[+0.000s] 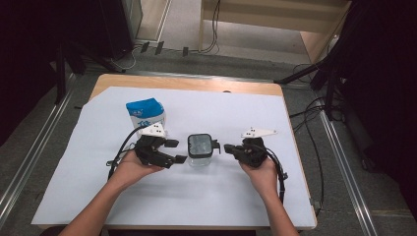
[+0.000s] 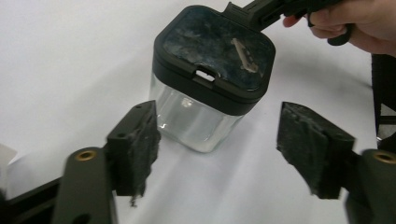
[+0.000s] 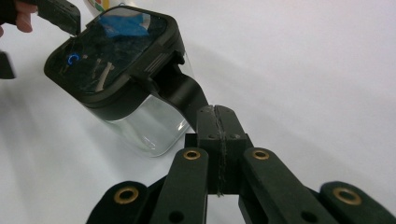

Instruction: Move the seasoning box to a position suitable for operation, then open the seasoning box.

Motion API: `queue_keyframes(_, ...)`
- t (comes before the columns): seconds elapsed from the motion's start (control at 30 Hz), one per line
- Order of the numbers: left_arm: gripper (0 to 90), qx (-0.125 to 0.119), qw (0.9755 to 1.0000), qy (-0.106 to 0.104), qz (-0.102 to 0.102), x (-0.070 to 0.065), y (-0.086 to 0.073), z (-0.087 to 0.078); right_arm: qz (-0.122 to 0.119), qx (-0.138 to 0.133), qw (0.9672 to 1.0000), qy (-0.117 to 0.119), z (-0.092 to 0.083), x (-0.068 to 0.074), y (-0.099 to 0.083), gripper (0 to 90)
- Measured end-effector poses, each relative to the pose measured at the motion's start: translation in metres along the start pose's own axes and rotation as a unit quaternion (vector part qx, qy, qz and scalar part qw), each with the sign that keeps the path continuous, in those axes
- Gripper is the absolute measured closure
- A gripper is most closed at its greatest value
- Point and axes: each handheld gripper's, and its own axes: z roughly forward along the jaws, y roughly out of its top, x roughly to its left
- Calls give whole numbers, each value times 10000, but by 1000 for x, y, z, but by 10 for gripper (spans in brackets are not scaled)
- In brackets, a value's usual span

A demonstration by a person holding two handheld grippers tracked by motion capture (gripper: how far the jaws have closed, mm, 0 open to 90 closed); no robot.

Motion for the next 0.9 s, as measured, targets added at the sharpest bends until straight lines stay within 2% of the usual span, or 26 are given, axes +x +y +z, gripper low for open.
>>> queue_keyframes(0.17,173,17,9998,-181,-51,3,2,4,-3,61,10000,37,3,0,0,900)
queue_keyframes(0.2,173,37,9999,-119,-86,3,2,7,-6,77,10000,42,4,1,0,900)
queue_keyframes(0.5,175,88,10000,-16,-24,2,2,16,-36,118,9999,61,9,4,0,900)
queue_keyframes(0.67,186,30,10000,66,-20,1,2,20,-5,125,9999,46,10,3,-1,900)
queue_keyframes(0.9,213,70,9999,93,8,-2,1,27,19,123,9999,19,10,4,-1,900)
